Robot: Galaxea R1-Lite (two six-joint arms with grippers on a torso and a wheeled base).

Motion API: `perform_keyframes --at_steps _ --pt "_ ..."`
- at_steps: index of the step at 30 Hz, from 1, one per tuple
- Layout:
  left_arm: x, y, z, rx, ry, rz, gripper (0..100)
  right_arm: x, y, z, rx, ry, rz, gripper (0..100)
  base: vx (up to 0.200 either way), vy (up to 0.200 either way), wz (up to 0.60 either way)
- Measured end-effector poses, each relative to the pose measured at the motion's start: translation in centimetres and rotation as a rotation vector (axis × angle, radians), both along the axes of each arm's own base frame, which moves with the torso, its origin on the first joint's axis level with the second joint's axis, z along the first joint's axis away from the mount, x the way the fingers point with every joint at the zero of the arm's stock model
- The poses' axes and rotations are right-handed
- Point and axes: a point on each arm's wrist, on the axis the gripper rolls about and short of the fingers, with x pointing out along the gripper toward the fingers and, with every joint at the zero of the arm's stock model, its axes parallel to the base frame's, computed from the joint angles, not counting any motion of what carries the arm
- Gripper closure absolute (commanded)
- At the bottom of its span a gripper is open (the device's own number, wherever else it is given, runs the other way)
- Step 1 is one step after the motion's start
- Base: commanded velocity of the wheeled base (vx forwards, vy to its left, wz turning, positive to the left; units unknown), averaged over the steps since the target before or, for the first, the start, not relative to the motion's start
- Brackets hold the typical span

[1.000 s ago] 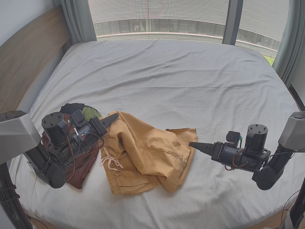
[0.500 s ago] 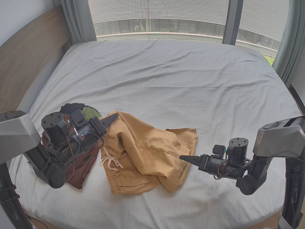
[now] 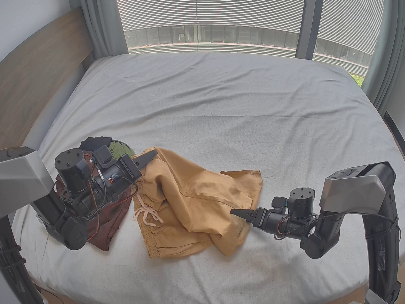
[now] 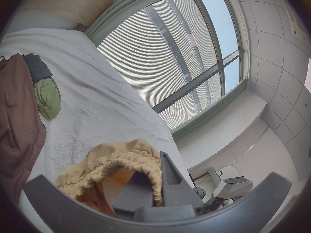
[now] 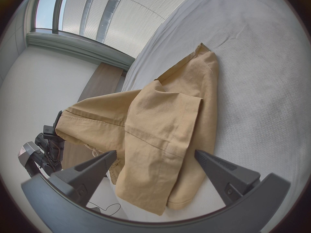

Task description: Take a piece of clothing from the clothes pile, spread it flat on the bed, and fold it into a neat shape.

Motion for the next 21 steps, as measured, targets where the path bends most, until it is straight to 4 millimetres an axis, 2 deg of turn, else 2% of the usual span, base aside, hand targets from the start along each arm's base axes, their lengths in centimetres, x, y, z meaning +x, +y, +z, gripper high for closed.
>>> perform_keyframes --at_steps 11,21 --pt "0.0 0.0 0.1 -0.002 -0.001 0.001 100 0.6 1.8 0.8 0.082 -0.046 0.019 0 0.0 0.0 0.0" --pt "0.0 0.0 -0.1 -0.002 0.005 0.001 100 -0.2 1.5 3.3 0.136 -0.088 0.017 0 0.0 0.0 0.0"
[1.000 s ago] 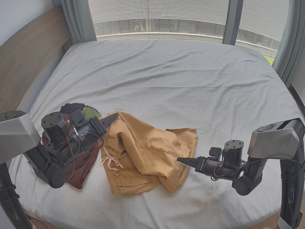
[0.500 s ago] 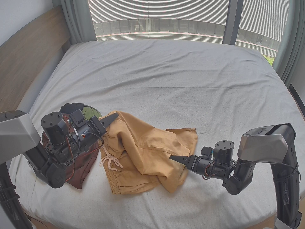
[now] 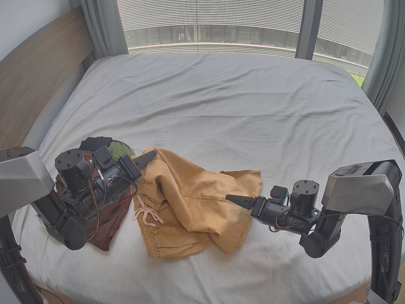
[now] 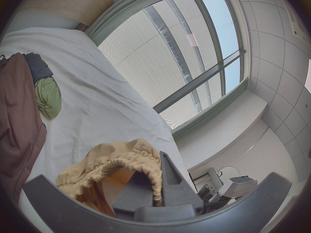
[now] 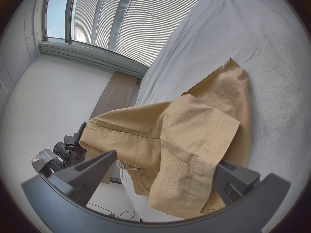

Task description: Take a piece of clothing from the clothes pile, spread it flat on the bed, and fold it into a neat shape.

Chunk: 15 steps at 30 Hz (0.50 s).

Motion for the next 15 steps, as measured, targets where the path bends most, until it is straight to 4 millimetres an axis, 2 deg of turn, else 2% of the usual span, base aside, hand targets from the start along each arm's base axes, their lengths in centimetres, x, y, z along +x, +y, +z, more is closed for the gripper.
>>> perform_keyframes --at_steps 5,15 --pt "0.0 0.0 0.0 -0.001 0.0 -0.001 100 0.4 0.2 0.5 0.014 -0.022 0.001 0 0.0 0.0 0.0" --pt "0.0 0.0 0.0 -0.001 0.002 0.0 100 1.6 1.2 -0.8 0.028 -0.039 0.007 0 0.0 0.0 0.0"
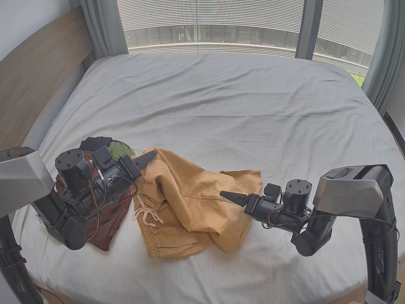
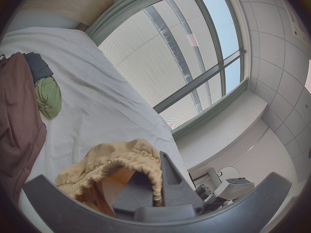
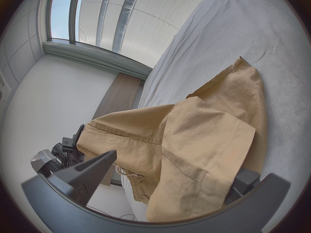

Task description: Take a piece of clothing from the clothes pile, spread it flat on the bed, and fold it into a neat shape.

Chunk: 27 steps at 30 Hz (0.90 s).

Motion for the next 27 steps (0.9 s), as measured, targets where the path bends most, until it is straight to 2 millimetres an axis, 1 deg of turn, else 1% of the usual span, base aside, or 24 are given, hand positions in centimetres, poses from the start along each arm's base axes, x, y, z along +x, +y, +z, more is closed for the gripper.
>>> perform_keyframes --at_steps 4,5,14,19,24,27 --pt "0.0 0.0 0.0 0.0 0.0 0.0 100 0.2 0.3 -0.3 0.009 0.008 0.0 0 0.0 0.0 0.0" --pt "0.0 0.0 0.0 0.0 0.0 0.0 100 0.2 0.3 -0.4 0.009 0.009 -0.001 100 0.0 0.0 0.0" --pt "0.0 0.0 0.0 0.0 -0.002 -0.001 100 0.5 0.2 -1.0 0.002 0.012 -0.026 100 0.0 0.0 0.0" --pt "0.0 0.0 0.1 -0.001 -0.003 -0.001 100 0.3 -0.1 -1.1 -0.009 0.021 -0.031 100 0.0 0.0 0.0" --pt "0.1 0.0 0.2 -0.002 -0.007 0.0 100 -0.5 -0.9 -0.5 -0.043 0.009 -0.044 100 0.0 0.0 0.0" --pt "0.1 -0.1 0.3 -0.002 -0.013 -0.002 100 -1.1 -1.4 0.3 -0.056 -0.002 -0.048 100 0.0 0.0 0.0"
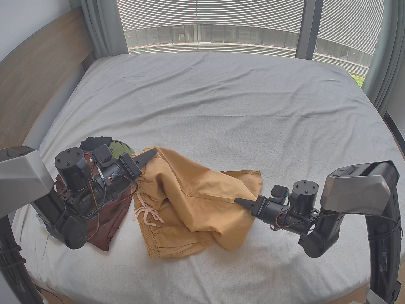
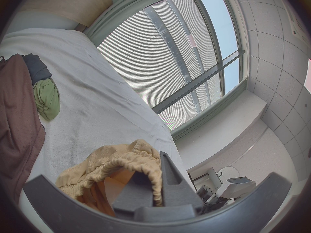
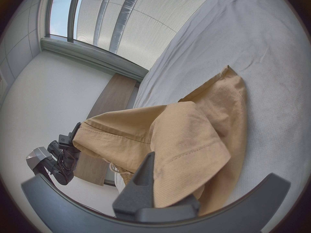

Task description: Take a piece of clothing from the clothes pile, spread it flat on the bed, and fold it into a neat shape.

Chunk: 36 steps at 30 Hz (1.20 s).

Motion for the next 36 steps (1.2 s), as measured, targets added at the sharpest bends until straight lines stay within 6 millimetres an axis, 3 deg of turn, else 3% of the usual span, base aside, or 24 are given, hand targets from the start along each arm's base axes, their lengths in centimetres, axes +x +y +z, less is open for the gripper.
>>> perform_keyframes --at_steps 12,27,36 --pt "0.5 -0.1 0.1 0.036 -0.044 0.001 100 -0.2 -3.3 4.3 0.01 -0.092 -0.074 100 0.0 0.0 0.0" --pt "0.7 0.0 0.3 0.102 -0.11 0.014 100 -0.8 -5.8 8.7 0.032 -0.204 -0.13 100 0.0 0.0 0.0" --pt "0.8 0.7 0.4 0.141 -0.141 0.014 100 -0.9 -6.6 10.2 0.031 -0.258 -0.148 100 0.0 0.0 0.0"
